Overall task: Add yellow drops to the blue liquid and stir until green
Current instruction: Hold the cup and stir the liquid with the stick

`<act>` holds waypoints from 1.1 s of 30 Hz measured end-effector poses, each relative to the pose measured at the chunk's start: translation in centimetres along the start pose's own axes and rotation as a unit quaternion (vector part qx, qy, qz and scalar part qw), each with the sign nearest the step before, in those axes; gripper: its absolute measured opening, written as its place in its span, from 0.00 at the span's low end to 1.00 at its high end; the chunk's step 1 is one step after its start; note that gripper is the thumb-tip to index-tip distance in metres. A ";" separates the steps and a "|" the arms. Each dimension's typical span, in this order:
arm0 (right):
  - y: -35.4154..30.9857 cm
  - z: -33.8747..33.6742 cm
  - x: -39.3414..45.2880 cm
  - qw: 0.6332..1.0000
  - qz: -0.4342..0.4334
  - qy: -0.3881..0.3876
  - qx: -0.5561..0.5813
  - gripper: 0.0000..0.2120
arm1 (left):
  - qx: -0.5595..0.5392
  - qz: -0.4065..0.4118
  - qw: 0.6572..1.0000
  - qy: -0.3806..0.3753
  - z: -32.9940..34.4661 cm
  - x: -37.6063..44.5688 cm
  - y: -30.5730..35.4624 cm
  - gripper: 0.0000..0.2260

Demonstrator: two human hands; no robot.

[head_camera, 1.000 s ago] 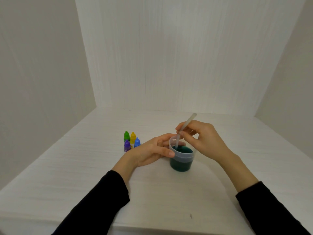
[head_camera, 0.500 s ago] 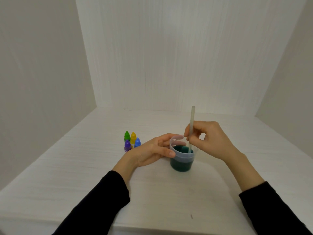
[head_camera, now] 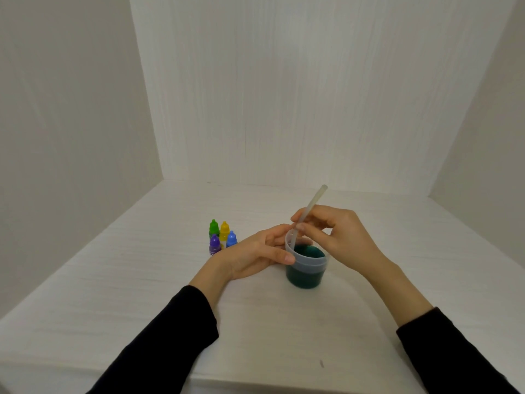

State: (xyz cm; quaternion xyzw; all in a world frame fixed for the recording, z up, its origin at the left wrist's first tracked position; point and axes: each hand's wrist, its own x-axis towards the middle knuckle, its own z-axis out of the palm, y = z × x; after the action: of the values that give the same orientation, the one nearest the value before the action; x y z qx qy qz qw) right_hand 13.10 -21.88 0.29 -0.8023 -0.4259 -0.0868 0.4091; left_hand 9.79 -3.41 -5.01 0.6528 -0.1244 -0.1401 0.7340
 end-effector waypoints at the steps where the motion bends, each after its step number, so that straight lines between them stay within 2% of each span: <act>1: 0.1 -0.1 0.1 1.000 0.005 0.001 -0.018 0.06 | 0.000 -0.002 1.000 0.002 0.0 0.0 0.0 0.29; 12: 1.2 -2.3 -0.1 0.990 -0.006 0.003 -0.143 0.05 | 0.009 -0.005 1.000 0.004 -0.1 0.0 0.0 0.26; 15: 0.8 -2.6 -0.3 0.992 -0.012 -0.010 -0.123 0.07 | 0.009 -0.001 1.000 0.000 -0.1 -0.1 0.0 0.27; 19: 0.1 -2.9 -0.6 0.999 0.002 -0.015 -0.046 0.15 | 0.008 0.001 1.000 -0.001 -0.1 0.0 0.0 0.27; 26: -0.2 -1.6 -0.8 0.997 -0.016 -0.033 0.064 0.06 | 0.000 0.008 1.000 -0.003 -0.1 -0.1 -0.1 0.26; 33: -0.1 -0.3 -0.2 0.998 0.005 -0.001 0.057 0.08 | -0.005 0.008 1.000 -0.006 0.0 0.0 0.0 0.27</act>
State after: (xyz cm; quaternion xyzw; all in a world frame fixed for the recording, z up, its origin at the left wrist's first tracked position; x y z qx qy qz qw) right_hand 12.96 -22.18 0.41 -0.7795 -0.4270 -0.0593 0.4544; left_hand 9.77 -3.37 -5.04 0.6473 -0.1331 -0.1383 0.7377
